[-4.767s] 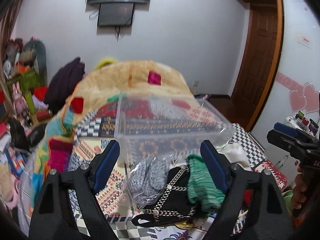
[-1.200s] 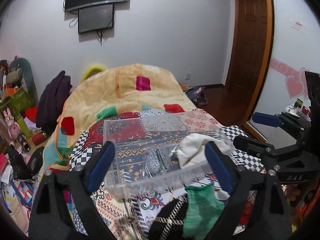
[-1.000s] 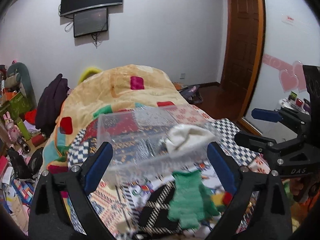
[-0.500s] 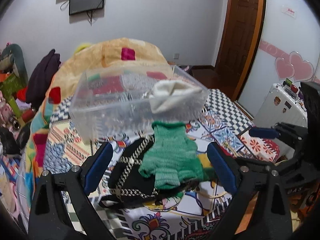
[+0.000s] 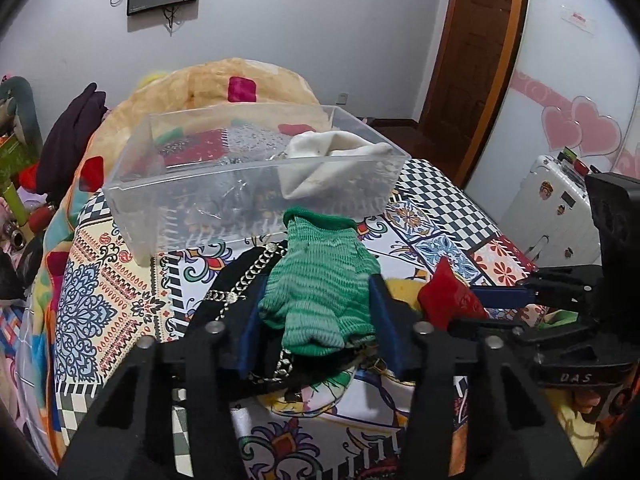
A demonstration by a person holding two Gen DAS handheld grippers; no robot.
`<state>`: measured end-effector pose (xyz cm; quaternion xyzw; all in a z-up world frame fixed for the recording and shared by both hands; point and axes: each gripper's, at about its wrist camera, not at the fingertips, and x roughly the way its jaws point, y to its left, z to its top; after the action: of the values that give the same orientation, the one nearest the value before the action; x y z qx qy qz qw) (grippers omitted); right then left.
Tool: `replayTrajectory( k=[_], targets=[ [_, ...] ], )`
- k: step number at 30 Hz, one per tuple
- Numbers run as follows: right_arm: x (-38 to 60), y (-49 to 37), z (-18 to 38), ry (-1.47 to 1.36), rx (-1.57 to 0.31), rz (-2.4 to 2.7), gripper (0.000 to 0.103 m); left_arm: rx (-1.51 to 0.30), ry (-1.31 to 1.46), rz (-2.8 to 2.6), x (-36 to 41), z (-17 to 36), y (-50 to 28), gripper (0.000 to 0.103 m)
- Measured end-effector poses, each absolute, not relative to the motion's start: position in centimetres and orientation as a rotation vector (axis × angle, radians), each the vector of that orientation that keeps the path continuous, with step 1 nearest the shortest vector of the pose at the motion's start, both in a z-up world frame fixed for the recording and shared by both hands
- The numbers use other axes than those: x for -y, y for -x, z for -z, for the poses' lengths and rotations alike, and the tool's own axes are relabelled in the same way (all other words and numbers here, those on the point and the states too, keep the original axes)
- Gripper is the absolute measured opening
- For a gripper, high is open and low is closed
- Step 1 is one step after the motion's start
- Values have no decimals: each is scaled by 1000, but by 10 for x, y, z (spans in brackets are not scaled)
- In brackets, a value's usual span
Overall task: Organize soft objects
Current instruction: 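Grasp green knit glove with left tool while right tool grasps red pouch, then release green glove into box with left tool while right tool releases red pouch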
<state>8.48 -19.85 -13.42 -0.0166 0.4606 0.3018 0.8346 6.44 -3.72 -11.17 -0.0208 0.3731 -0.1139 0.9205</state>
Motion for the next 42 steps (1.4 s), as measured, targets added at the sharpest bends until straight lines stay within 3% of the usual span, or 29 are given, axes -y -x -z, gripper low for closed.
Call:
replayTrajectory(
  k=[2, 8, 29, 42],
  targets=[
    [199, -84, 132, 44, -965, -632, 25, -756, 41, 242, 37, 110, -63, 32],
    [205, -78, 119, 54, -914, -621, 20, -701, 36, 249, 36, 98, -52, 26],
    [184, -121, 25, 32, -608, -562, 19, -471, 91, 165, -14, 20, -60, 25],
    [141, -168, 26, 84, -580, -574, 19, -470, 90, 115, -41, 21, -116, 25]
  ],
)
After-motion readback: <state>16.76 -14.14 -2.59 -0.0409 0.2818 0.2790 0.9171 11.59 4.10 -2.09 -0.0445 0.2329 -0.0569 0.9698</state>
